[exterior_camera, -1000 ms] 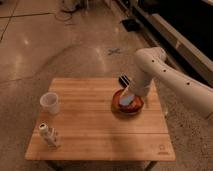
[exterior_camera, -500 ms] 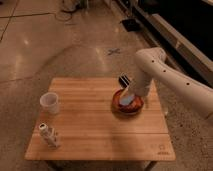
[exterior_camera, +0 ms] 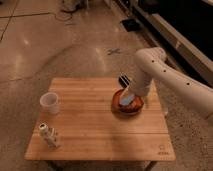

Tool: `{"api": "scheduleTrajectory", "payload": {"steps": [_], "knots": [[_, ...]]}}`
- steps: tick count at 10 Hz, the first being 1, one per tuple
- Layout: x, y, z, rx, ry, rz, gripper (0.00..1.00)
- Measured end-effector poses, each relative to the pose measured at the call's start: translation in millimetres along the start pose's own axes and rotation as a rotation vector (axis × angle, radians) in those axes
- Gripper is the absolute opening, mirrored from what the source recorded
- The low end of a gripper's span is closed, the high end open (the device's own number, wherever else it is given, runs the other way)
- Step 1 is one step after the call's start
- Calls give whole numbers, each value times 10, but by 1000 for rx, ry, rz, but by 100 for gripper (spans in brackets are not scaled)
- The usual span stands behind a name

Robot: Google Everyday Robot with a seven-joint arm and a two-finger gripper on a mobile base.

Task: Knock the bottle over

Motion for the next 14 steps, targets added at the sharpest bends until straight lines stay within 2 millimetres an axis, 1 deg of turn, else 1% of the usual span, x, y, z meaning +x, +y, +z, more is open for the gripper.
{"api": "scheduleTrajectory", "payload": {"steps": [1, 2, 5, 6, 7, 8, 9, 11, 12, 14], "knots": [[-9, -1, 6, -1, -1, -2, 80], [-86, -99, 65, 2, -7, -40, 80], [-340, -469, 208, 7, -4, -166, 80], [-457, -616, 290, 4, 1, -217, 80], [-529, -750, 368, 0, 8, -255, 80], [-552, -819, 411, -5, 18, -272, 80], [-614, -988, 539, -17, 38, -309, 80], [-694, -1239, 706, -28, 64, -351, 80], [-774, -1416, 796, -28, 71, -372, 80], [-982, -1700, 898, -14, 67, -409, 80]]}}
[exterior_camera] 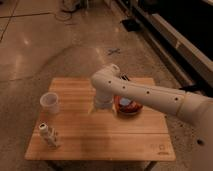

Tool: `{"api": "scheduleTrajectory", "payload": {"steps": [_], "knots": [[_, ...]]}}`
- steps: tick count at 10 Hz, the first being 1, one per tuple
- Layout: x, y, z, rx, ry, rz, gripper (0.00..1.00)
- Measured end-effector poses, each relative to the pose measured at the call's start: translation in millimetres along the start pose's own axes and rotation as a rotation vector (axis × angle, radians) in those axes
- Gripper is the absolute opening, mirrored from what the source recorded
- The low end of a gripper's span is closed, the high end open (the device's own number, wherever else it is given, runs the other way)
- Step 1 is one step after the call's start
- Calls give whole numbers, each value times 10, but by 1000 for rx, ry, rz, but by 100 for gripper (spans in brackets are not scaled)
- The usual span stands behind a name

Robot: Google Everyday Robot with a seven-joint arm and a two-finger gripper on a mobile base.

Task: Knock the bottle over

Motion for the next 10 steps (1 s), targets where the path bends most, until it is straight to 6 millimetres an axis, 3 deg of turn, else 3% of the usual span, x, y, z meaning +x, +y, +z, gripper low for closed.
{"api": "scheduleTrajectory", "payload": {"steps": [2, 6, 10], "knots": [[-213, -368, 106, 22, -18, -46, 80], [-522, -879, 289, 41, -48, -121, 80], [-547, -930, 303, 44, -50, -130, 80]]}}
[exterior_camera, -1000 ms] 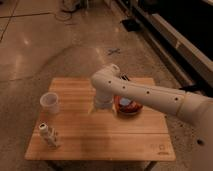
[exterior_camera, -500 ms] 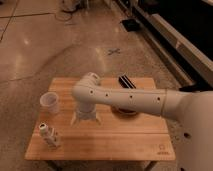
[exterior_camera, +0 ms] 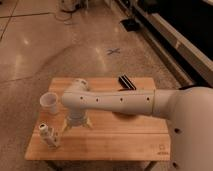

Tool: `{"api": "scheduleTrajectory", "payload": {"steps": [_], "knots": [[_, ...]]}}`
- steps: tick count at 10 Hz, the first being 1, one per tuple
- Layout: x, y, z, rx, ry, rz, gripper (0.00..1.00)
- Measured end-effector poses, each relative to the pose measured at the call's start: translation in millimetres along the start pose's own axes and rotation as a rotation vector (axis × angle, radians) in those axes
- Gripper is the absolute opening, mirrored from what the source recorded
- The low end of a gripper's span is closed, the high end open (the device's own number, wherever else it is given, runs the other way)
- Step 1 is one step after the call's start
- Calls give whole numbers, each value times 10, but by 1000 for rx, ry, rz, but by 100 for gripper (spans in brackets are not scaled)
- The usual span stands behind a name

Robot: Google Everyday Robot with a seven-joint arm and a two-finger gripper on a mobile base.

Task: Knock the bottle over

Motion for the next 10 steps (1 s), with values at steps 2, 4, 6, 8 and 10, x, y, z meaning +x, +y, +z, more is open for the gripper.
{"api": "scheduleTrajectory", "payload": {"steps": [2, 4, 6, 8, 10], "knots": [[0, 21, 3, 0, 0, 4, 80], [29, 31, 36, 17, 8, 25, 80], [126, -42, 90, 50, 24, 49, 80], [193, -173, 99, 77, 32, 48, 80], [194, -324, 82, 102, 28, 35, 80]]}}
